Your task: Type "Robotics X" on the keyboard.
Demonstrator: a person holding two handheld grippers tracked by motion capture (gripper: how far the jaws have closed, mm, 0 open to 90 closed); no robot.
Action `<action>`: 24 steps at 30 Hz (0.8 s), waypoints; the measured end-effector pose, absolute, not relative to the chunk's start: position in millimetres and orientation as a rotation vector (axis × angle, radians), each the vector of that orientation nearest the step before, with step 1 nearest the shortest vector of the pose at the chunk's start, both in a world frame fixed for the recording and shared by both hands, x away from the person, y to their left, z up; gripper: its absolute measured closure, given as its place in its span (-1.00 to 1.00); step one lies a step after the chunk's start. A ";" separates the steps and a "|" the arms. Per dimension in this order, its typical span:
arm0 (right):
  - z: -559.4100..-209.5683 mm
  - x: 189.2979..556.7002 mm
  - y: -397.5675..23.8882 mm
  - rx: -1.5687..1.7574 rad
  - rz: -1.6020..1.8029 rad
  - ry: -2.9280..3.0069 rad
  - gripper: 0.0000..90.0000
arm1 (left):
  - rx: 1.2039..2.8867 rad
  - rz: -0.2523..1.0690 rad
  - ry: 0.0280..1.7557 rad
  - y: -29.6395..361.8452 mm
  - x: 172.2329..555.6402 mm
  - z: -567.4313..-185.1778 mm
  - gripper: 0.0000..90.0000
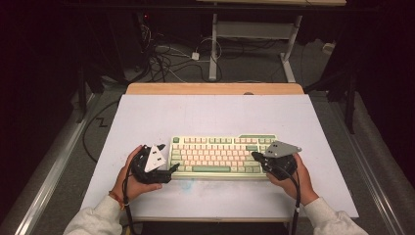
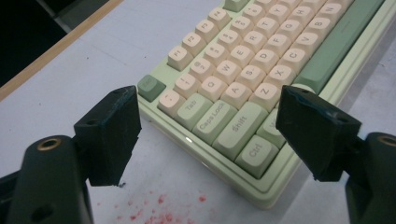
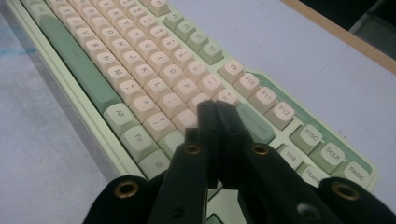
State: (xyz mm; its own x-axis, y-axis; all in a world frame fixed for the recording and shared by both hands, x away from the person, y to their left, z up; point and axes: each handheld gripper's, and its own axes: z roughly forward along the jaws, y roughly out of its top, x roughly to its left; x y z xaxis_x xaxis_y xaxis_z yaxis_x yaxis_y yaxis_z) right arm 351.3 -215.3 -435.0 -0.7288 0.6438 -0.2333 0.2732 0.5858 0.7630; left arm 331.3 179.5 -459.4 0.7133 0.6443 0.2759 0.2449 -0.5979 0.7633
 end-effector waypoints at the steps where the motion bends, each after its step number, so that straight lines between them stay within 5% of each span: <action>1: -435.0 351.3 -215.3 0.730 0.999 2.323 1.00 | 2.189 0.705 0.672 179.5 331.3 -459.4 -0.53; 24: -431.8 378.9 -172.2 0.673 1.013 2.381 1.00 | 2.247 0.646 0.702 190.9 317.3 -473.6 -0.56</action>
State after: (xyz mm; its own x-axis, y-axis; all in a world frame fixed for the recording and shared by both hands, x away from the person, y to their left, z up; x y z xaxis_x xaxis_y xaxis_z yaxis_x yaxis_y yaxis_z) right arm 378.9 -172.2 -431.8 -0.7724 0.5952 -0.2216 0.2531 0.6085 0.7521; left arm 317.3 190.9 -473.6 0.7308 0.6374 0.2442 0.2964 -0.6186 0.7276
